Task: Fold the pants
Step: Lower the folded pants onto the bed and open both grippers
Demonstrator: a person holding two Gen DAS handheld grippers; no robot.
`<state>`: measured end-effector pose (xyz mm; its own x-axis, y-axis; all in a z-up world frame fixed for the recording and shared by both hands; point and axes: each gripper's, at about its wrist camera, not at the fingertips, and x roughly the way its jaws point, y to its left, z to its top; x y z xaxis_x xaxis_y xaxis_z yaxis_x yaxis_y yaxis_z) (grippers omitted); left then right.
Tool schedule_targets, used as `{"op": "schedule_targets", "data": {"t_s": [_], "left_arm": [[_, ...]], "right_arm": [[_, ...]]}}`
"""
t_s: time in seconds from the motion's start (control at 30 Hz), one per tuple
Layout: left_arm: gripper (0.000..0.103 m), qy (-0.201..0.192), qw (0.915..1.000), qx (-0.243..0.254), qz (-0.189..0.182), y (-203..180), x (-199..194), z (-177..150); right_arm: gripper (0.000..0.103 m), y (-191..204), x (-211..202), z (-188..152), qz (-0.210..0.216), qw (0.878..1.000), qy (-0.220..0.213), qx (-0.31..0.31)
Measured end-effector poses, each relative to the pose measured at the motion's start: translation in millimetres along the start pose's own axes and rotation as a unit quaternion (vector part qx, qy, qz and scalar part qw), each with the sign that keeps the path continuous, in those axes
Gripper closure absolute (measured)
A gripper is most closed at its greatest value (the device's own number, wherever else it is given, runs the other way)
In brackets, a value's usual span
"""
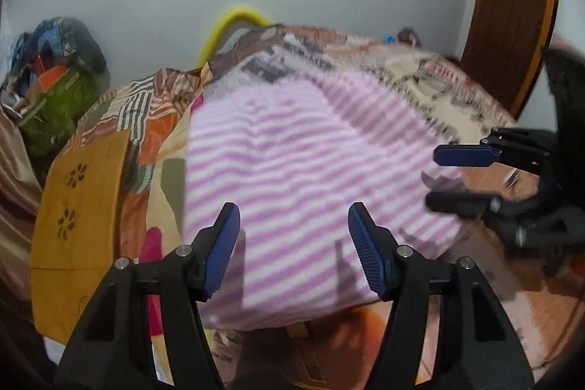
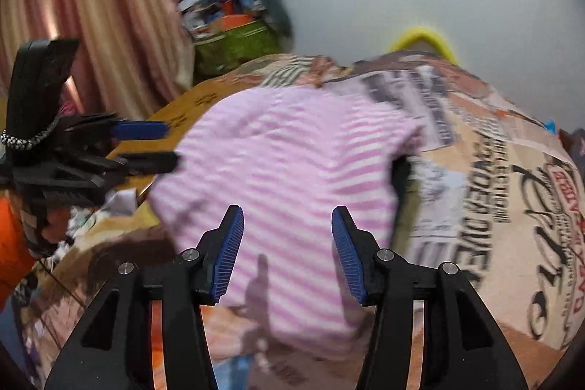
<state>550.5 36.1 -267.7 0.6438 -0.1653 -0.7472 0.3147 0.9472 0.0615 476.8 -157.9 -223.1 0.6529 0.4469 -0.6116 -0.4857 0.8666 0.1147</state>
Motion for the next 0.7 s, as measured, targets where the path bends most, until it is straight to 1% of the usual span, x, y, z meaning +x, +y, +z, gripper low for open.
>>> {"op": "schedule_targets", "data": {"t_s": [0.07,0.13,0.17,0.23,0.33,0.37,0.43,0.5,0.57,0.63,0.7], "left_arm": [[0.041,0.027,0.9995,-0.005,0.013,0,19,-9],[0.041,0.045,0.9985,-0.017,0.026,9,31,-18],[0.041,0.052,0.9980,-0.025,0.025,17,36,-25],[0.040,0.058,0.9975,-0.040,0.008,29,35,-35],[0.040,0.061,0.9969,-0.049,0.003,41,24,-47],[0.040,0.059,0.9968,-0.054,0.007,46,18,-51],[0.040,0.056,0.9962,-0.066,0.008,52,7,-53],[0.040,0.038,0.9963,-0.076,0.014,56,-5,-50],[0.040,0.019,0.9963,-0.080,0.025,57,-11,-42],[0.040,0.012,0.9956,-0.087,0.033,57,-10,-36],[0.040,0.014,0.9948,-0.093,0.038,57,-1,-28]], "right_arm": [[0.056,9,16,-4,-0.001,1.000,0.017,-0.020],[0.057,10,32,-12,-0.006,0.999,0.038,-0.027],[0.057,6,41,-18,-0.012,0.998,0.052,-0.025],[0.059,-3,48,-29,-0.012,0.998,0.066,-0.022],[0.060,-16,41,-40,0.001,0.997,0.076,-0.011],[0.060,-19,34,-42,0.003,0.997,0.079,-0.010],[0.060,-20,22,-42,0.001,0.997,0.082,-0.009],[0.058,-22,8,-35,0.003,0.998,0.065,-0.008],[0.057,-24,2,-21,-0.003,0.999,0.039,-0.010],[0.057,-29,5,-3,-0.007,1.000,0.019,0.000],[0.057,-37,21,19,0.004,1.000,0.006,0.025]]}}
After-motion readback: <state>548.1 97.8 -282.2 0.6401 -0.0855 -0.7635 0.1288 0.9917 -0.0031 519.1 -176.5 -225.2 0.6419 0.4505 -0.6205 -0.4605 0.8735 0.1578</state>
